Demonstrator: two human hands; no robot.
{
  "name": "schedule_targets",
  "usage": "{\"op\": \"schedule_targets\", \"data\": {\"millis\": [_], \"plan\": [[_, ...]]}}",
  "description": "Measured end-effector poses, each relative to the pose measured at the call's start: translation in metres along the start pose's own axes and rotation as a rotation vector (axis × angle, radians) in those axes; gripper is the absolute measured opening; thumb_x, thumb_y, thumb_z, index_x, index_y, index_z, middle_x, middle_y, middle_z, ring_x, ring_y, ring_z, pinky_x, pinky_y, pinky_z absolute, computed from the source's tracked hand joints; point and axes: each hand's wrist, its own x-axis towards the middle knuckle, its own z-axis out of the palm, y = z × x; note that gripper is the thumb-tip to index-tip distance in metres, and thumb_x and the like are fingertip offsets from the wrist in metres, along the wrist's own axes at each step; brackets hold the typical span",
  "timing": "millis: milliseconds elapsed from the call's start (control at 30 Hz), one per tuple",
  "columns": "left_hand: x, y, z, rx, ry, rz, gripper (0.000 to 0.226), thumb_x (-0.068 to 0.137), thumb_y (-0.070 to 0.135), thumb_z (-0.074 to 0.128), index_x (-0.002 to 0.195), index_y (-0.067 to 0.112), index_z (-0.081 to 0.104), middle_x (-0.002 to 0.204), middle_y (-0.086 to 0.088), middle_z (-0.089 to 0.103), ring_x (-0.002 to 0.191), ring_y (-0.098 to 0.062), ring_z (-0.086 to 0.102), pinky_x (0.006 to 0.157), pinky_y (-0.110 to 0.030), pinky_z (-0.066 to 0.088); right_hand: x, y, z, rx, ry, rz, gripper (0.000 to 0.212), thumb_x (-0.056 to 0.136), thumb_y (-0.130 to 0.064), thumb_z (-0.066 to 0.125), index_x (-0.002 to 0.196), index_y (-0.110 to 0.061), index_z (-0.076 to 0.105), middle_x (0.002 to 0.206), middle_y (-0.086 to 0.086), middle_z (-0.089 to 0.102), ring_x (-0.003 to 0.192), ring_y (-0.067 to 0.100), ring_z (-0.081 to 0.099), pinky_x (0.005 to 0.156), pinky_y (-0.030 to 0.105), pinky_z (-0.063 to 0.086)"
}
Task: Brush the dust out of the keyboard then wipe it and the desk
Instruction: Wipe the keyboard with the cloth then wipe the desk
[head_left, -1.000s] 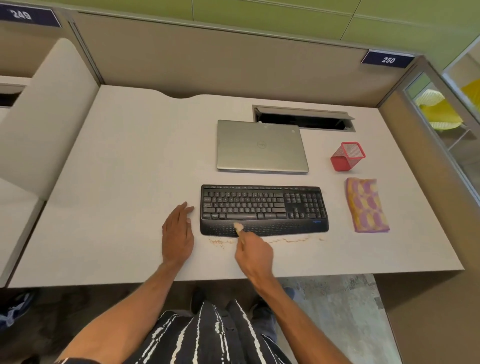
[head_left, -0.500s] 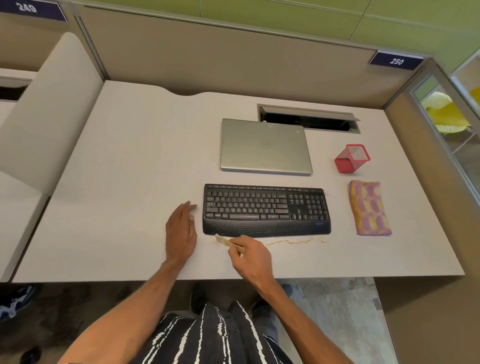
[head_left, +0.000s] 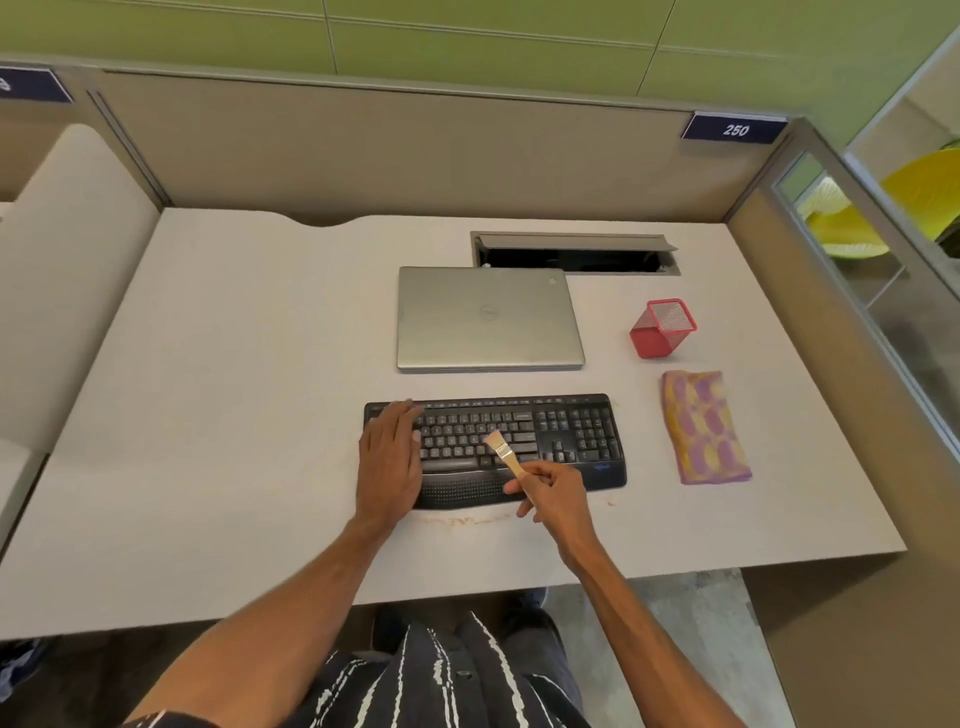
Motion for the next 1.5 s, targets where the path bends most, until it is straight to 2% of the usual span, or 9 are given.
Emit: {"op": "schedule_targets", "data": {"millis": [200,300,367,533,733,867,1000,1300,1500], "plan": [[0.036,0.048,0.038,0.063,-0.043,0.027,0.049,0.118,0.030,0.036,0.166,0.021,0.038,0.168,-0.004,0.043,0.161,-0.023,0.032,0.134,-0.054,0.023,0.052,-0.011,-0.045,0.037,-0.035,0.005,0.014,0.103,-0.026,0.064,0.106,-0.015,0.073,0.088,-0.003,0.080,0.067,0.023,0.072,0.062,0.033,0.054],[0.058,0.075,0.063,0.084,-0.072,0.038,0.052,0.118,0.031,0.037,0.168,0.021,0.033,0.171,-0.004,0.039,0.163,-0.023,0.029,0.134,-0.057,0.022,0.085,-0.014,-0.073,0.090,-0.027,-0.008,0.014,0.104,-0.026,0.063,0.108,-0.014,0.069,0.090,-0.002,0.081,0.076,0.022,0.077,0.073,0.041,0.063],[0.073,0.094,0.081,0.103,-0.081,0.042,0.052,0.119,0.032,0.037,0.170,0.022,0.030,0.175,-0.003,0.035,0.165,-0.021,0.025,0.135,-0.055,0.020,0.112,-0.014,-0.095,0.092,-0.014,-0.022,0.012,0.105,-0.026,0.063,0.106,-0.015,0.068,0.090,-0.004,0.081,0.082,0.018,0.078,0.081,0.046,0.064],[0.108,0.144,0.122,0.114,-0.121,0.107,0.055,0.121,0.034,0.031,0.174,0.026,0.021,0.181,0.000,0.023,0.169,-0.017,0.015,0.137,-0.053,0.011,0.179,-0.017,-0.142,-0.069,0.100,-0.044,0.009,0.100,-0.030,0.062,0.096,-0.025,0.067,0.082,-0.012,0.078,0.080,0.008,0.074,0.080,0.040,0.061],[0.148,0.198,0.159,0.112,-0.178,0.175,0.056,0.120,0.035,0.031,0.174,0.026,0.017,0.184,0.001,0.013,0.170,-0.017,0.008,0.138,-0.053,0.006,0.238,-0.008,-0.166,-0.144,0.246,-0.068,0.010,0.089,-0.022,0.065,0.083,-0.021,0.073,0.079,-0.008,0.073,0.074,0.016,0.069,0.072,0.044,0.061],[0.169,0.217,0.175,0.112,-0.191,0.174,0.056,0.120,0.036,0.029,0.174,0.028,0.016,0.184,0.002,0.012,0.170,-0.016,0.006,0.138,-0.054,0.008,0.260,-0.006,-0.171,-0.216,0.311,-0.112,0.009,0.092,-0.020,0.067,0.090,-0.020,0.076,0.086,-0.005,0.075,0.076,0.015,0.067,0.074,0.036,0.058],[0.188,0.221,0.185,0.120,-0.162,0.184,0.056,0.120,0.035,0.031,0.174,0.027,0.018,0.184,0.002,0.014,0.170,-0.016,0.008,0.137,-0.054,0.009,0.278,-0.009,-0.162,-0.332,0.337,-0.149,0.007,0.095,-0.015,0.067,0.094,-0.015,0.075,0.087,-0.002,0.072,0.076,0.016,0.062,0.064,0.030,0.043],[0.212,0.211,0.207,0.136,-0.174,0.150,0.057,0.119,0.034,0.035,0.174,0.027,0.020,0.184,0.002,0.013,0.170,-0.017,0.008,0.138,-0.053,0.008,0.320,-0.012,-0.138,-0.381,0.381,-0.193,0.011,0.096,-0.009,0.063,0.087,-0.011,0.069,0.084,0.004,0.067,0.073,0.020,0.059,0.061,0.029,0.036],[0.218,0.199,0.215,0.135,-0.191,0.126,0.056,0.119,0.031,0.035,0.173,0.025,0.024,0.183,-0.001,0.018,0.170,-0.020,0.013,0.138,-0.054,0.011,0.331,-0.012,-0.139,-0.489,0.408,-0.268,0.012,0.103,-0.015,0.060,0.106,-0.007,0.069,0.098,0.006,0.065,0.083,0.018,0.057,0.067,0.026,0.037]]}}
